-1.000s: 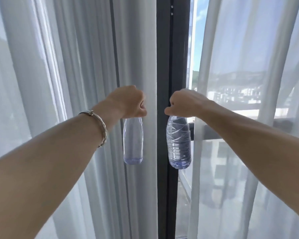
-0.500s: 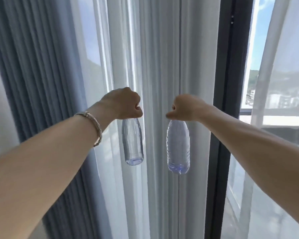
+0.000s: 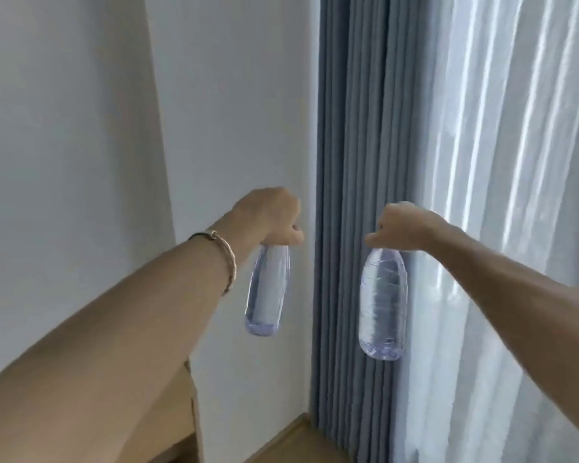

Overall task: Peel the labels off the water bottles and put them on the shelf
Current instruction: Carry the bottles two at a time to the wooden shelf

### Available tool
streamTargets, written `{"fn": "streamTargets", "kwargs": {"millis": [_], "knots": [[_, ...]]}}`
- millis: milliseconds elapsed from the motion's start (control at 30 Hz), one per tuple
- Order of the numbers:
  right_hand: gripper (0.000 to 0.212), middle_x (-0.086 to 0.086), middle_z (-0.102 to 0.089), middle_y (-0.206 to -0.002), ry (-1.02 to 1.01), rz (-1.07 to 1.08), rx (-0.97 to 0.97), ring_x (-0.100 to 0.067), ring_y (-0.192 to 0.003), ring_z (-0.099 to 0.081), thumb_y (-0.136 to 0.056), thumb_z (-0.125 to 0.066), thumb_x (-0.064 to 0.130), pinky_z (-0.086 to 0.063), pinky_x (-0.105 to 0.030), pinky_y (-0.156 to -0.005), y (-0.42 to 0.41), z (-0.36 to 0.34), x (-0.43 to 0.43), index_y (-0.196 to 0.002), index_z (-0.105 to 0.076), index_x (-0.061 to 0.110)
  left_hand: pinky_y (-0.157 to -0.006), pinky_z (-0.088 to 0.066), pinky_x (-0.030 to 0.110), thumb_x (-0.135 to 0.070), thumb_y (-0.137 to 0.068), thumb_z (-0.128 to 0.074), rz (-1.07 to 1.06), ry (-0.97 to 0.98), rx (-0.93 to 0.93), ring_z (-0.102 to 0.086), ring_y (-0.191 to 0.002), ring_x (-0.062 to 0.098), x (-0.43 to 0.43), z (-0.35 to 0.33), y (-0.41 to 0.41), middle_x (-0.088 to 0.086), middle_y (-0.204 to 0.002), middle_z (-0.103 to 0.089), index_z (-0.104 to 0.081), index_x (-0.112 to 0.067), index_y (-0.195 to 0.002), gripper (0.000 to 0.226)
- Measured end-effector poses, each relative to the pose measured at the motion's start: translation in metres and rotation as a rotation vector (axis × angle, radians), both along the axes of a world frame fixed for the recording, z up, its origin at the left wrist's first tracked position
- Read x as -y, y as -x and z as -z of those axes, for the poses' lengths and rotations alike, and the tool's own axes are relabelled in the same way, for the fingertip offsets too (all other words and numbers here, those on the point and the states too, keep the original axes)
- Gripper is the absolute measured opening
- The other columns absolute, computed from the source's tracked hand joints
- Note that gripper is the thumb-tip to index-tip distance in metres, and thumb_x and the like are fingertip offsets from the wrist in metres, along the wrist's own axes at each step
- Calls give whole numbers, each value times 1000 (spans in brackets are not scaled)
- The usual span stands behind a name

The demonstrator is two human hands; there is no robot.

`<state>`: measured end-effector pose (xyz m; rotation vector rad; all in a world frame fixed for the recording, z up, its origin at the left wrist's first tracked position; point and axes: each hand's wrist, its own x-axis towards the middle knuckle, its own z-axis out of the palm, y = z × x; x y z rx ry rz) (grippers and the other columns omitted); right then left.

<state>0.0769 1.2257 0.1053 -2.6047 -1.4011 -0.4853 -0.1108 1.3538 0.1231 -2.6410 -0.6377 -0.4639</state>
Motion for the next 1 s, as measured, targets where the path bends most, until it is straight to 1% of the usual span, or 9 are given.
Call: {"fn": "streamTargets", "kwargs": {"millis": [100,167,267,467,567,700,800,933,1000], "knots": [[39,-3,-50,-62,9,-155,17,-20,-57,-48,-85,-55,39,-33,-23,-48,66,3,-68,-60,-51,9,-52,-32,25,-25,-81,-50,-158,-31,34,-51,-70,29,-37,2,76,5,-75,-48,-57,-9,-80,17],[37,-3,-49,-64,26,-275,48,-22,-64,-49,-86,-55,38,-29,-24,-49,110,7,-110,-64,-51,9,-55,-36,27,-26,-82,-50,-268,-8,55,-53,-73,30,-56,7,126,5,-76,-49,-56,-8,-81,20],[36,-3,-48,-61,-6,-434,22,-19,-57,-47,-84,-57,38,-31,-23,-50,167,13,-172,-63,-50,9,-56,-39,26,-27,-81,-51,-416,5,67,-58,-75,30,-81,13,193,9,-87,-59,-65,-6,-88,26],[35,-4,-48,-60,9,-732,-59,-21,-59,-49,-81,-59,35,-30,-22,-49,266,26,-281,-59,-50,10,-60,-40,29,-30,-83,-53,-735,7,11,-55,-75,27,-133,19,296,7,-89,-51,-63,-6,-91,26],[37,-4,-45,-60,24,-860,-57,-24,-58,-48,-80,-58,35,-31,-23,-49,306,32,-333,-55,-46,11,-62,-42,29,-30,-82,-53,-867,28,14,-60,-79,30,-164,25,332,10,-91,-55,-64,-5,-90,28],[32,-2,-47,-63,62,-1017,-19,-22,-56,-49,-80,-57,33,-32,-22,-50,354,34,-390,-56,-52,12,-63,-44,29,-29,-82,-52,-998,49,65,-62,-79,31,-200,33,364,13,-91,-61,-66,-4,-88,29],[28,0,-46,-70,86,-1108,-11,-20,-58,-49,-80,-58,33,-32,-23,-51,382,39,-423,-62,-55,13,-60,-43,29,-29,-81,-52,-1081,54,93,-59,-74,28,-219,45,382,14,-90,-63,-66,-3,-88,30],[32,-1,-45,-67,108,-1186,-42,-17,-53,-44,-81,-59,32,-30,-23,-49,409,55,-462,-56,-48,14,-55,-38,26,-30,-83,-50,-1186,74,71,-59,-73,27,-238,57,399,10,-86,-62,-66,-5,-89,30],[34,-2,-45,-66,129,-1219,-49,-18,-52,-44,-81,-59,32,-30,-23,-49,422,67,-477,-55,-46,14,-53,-36,25,-30,-83,-50,-1232,84,47,-52,-67,23,-245,64,408,8,-81,-60,-66,-4,-89,31]]}}
